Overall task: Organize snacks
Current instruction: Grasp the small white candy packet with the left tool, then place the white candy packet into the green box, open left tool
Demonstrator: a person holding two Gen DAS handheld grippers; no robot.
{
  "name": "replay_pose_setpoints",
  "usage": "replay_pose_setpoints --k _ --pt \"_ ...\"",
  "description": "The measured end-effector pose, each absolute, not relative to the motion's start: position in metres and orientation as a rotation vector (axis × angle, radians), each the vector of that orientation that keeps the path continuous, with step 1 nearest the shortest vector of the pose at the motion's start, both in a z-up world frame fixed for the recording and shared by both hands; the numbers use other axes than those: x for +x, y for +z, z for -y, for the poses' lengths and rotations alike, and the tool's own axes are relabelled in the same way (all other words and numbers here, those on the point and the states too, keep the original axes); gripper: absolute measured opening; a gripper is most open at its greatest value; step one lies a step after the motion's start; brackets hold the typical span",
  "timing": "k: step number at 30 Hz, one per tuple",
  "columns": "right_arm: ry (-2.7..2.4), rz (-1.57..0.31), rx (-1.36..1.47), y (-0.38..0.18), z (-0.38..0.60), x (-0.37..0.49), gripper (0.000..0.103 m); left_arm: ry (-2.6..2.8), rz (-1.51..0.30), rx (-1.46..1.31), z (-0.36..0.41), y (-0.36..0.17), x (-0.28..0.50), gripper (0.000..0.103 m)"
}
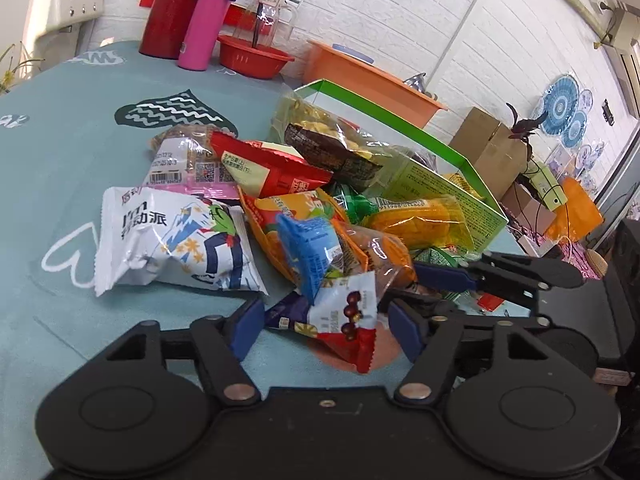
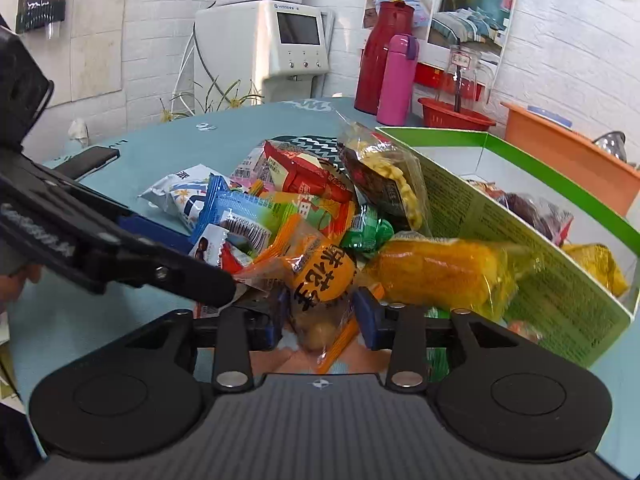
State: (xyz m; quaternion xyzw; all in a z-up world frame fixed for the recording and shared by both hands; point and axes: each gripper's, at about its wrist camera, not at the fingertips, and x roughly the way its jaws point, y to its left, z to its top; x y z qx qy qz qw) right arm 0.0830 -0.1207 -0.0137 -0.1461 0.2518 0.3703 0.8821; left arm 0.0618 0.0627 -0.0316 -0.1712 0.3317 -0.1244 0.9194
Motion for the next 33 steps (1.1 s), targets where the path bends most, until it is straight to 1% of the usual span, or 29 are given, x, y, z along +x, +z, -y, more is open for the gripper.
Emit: replay_pose_setpoints --k 1,2,4,6,7,8,9,10,11,13,14,15,16,17,18,25,26,27,28,29,33 --pt "0.765 -0.527 -0.291 -0.013 0.125 0.079 0.047 -0.258 -0.680 -0.351 -0.062 -0.032 0.062 0.093" --pt "0.758 -0.529 -0.275 -0.011 0.131 0.075 0.037 -0.264 -0.680 -0.345 -0.060 -0.032 0.062 0.093" --pt "0.737 -0.532 -0.241 -0.009 0.141 0.069 0.035 -0.277 -0.680 -0.337 -0.057 -0.032 0.063 0.091" --pt "0.723 -0.532 -0.210 -0.009 0.150 0.064 0.032 -0.290 -0.682 -0.322 -0.052 -0.033 0.062 0.086" --pt "0.720 -0.534 -0.195 -0.009 0.154 0.062 0.024 -0.292 -0.680 -0.309 -0.050 -0.033 0.062 0.081" --pt "0.714 -0.538 -0.179 -0.008 0.156 0.061 0.014 -0.299 -0.678 -0.298 -0.049 -0.033 0.061 0.078" --pt "0.714 -0.542 -0.162 -0.008 0.159 0.059 0.008 -0.304 -0.678 -0.296 -0.048 -0.032 0.061 0.077" --pt "0.719 -0.546 -0.151 -0.008 0.161 0.059 0.008 -0.309 -0.681 -0.294 -0.048 -0.032 0.060 0.077" --pt "0.718 -0.548 -0.157 -0.007 0.161 0.058 0.008 -0.319 -0.683 -0.288 -0.049 -0.032 0.059 0.074" --pt "0.731 -0.534 -0.193 -0.007 0.158 0.055 0.019 -0.336 -0.687 -0.294 -0.052 -0.030 0.057 0.071" --pt "0.733 -0.518 -0.207 -0.007 0.156 0.054 0.037 -0.345 -0.689 -0.308 -0.055 -0.029 0.056 0.071" --pt "0.727 -0.500 -0.229 -0.007 0.154 0.053 0.058 -0.349 -0.689 -0.326 -0.058 -0.028 0.055 0.071" --pt "0.726 -0.484 -0.261 -0.007 0.151 0.053 0.072 -0.353 -0.687 -0.351 -0.063 -0.027 0.053 0.071" --pt "0.724 -0.463 -0.290 -0.006 0.148 0.053 0.093 -0.356 -0.685 -0.372 -0.066 -0.025 0.051 0.070" --pt "0.724 -0.436 -0.323 -0.006 0.144 0.055 0.097 -0.360 -0.684 -0.387 -0.070 -0.024 0.050 0.070" --pt "0.781 -0.436 -0.514 -0.017 0.111 0.079 0.099 -0.361 -0.691 -0.429 -0.079 -0.022 0.043 0.070" --pt "0.777 -0.437 -0.511 -0.019 0.109 0.082 0.094 -0.362 -0.691 -0.437 -0.080 -0.023 0.043 0.070" --pt "0.771 -0.450 -0.488 -0.019 0.110 0.084 0.081 -0.365 -0.691 -0.449 -0.081 -0.023 0.042 0.070" --pt "0.763 -0.468 -0.460 -0.017 0.111 0.085 0.075 -0.371 -0.688 -0.463 -0.083 -0.022 0.041 0.070" --pt "0.759 -0.482 -0.433 -0.014 0.114 0.085 0.071 -0.388 -0.683 -0.485 -0.085 -0.020 0.040 0.070" --pt "0.768 -0.481 -0.337 0.001 0.131 0.070 0.069 -0.456 -0.631 -0.495 -0.082 0.002 0.042 0.068"
